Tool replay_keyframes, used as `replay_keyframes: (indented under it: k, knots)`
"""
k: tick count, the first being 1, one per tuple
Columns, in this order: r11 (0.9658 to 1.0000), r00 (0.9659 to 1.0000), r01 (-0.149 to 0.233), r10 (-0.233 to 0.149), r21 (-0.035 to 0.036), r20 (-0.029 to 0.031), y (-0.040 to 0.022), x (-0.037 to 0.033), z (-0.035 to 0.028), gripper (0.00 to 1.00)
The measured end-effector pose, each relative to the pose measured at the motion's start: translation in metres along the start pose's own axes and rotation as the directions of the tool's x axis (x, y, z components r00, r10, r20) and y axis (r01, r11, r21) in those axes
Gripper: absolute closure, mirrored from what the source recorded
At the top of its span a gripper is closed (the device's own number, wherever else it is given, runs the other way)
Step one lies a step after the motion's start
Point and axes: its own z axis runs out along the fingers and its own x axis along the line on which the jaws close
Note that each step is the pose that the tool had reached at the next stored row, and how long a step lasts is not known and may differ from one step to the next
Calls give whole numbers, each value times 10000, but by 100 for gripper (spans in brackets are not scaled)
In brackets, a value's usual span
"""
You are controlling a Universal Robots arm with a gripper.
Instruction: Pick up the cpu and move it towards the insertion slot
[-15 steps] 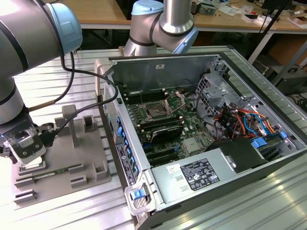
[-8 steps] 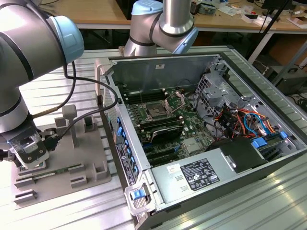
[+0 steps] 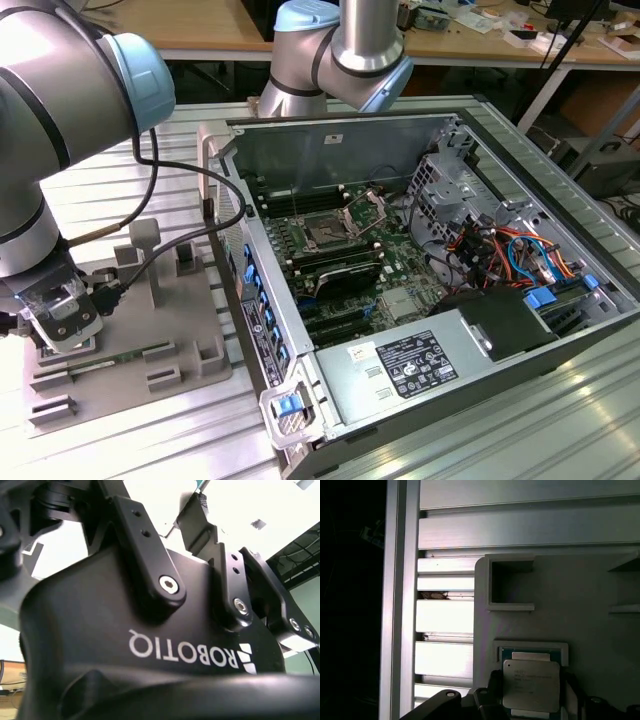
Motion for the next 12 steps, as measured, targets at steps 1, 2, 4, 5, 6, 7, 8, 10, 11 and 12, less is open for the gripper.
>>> replay_keyframes:
  k: [1, 2, 4, 5, 6, 7, 8, 10, 11, 12]
  knots:
    - [10000, 10000, 0, 0, 0, 0, 0, 0, 0, 45]
    - [10000, 10000, 0, 0, 0, 1, 0, 0, 1, 45]
    - [10000, 10000, 0, 0, 0, 1, 0, 0, 2, 45]
    - [10000, 10000, 0, 0, 0, 1, 0, 0, 2, 45]
    - [10000, 10000, 0, 0, -1, 2, 0, 0, 2, 45]
    - [10000, 10000, 0, 0, -1, 1, 0, 0, 2, 45]
    - [10000, 10000, 0, 0, -1, 1, 0, 0, 3, 45]
    - [10000, 10000, 0, 0, 0, 1, 0, 0, 3, 45]
    - [10000, 10000, 0, 0, -1, 1, 0, 0, 4, 45]
    - [10000, 10000, 0, 0, -1, 1, 0, 0, 4, 45]
